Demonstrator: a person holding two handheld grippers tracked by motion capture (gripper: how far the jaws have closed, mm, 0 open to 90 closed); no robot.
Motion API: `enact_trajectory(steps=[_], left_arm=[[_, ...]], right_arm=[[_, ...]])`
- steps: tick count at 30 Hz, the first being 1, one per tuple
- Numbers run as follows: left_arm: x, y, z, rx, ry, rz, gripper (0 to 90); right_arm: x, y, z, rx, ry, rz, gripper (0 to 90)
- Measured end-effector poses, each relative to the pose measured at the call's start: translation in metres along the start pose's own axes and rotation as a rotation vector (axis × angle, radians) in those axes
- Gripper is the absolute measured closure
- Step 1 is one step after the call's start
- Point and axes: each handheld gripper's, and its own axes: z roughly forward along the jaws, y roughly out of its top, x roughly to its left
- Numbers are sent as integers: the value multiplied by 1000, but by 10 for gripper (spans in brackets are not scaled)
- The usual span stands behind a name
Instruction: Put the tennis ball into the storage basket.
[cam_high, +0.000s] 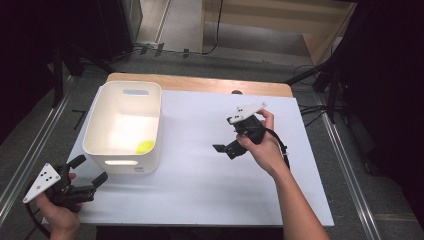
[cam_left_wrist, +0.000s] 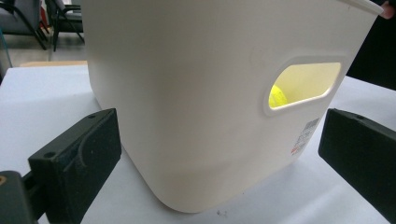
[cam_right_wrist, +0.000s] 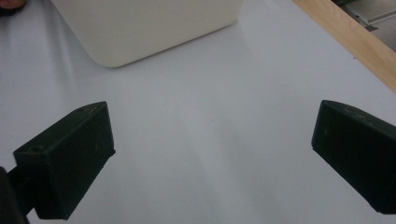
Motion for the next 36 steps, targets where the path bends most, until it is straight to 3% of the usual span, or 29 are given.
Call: enact_trajectory(steps=[15,19,36], left_arm=[[-1,0,1,2,7,5,0],[-1,0,1,2,6,5,0],[-1,0,1,2,9,9,0]], right_arm=[[-9,-74,-29,-158,-76,121,0],[-11,-99,-36,-175,-98,155,0],[-6,-174,-49,-268,-187,271,0]])
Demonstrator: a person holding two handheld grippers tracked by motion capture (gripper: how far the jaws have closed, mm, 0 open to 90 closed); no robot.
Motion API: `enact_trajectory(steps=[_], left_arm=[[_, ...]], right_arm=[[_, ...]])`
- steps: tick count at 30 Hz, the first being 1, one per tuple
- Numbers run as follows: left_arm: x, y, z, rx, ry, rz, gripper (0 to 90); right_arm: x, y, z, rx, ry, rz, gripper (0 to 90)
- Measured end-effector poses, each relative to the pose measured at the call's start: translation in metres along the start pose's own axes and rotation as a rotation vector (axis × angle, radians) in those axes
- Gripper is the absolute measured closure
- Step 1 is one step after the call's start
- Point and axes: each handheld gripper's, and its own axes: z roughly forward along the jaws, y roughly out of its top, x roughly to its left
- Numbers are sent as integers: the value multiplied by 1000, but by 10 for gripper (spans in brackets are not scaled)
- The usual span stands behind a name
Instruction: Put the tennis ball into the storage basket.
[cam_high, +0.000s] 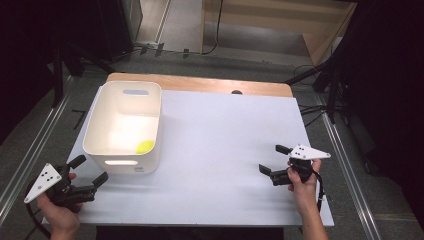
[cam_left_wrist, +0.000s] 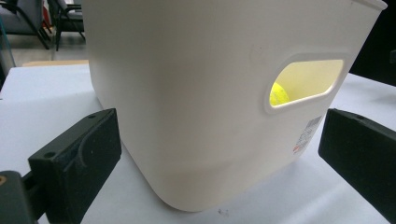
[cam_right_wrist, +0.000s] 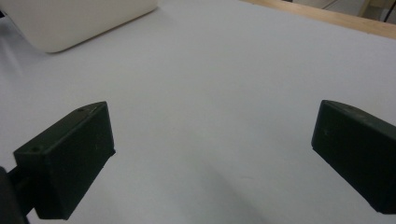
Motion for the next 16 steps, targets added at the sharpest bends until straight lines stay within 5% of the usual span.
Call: enact_trajectory(steps=[16], left_arm=[[1,0,0,1,-1,-3,0]], right_arm=[[-11,-34,-20,-89,-51,78,0]])
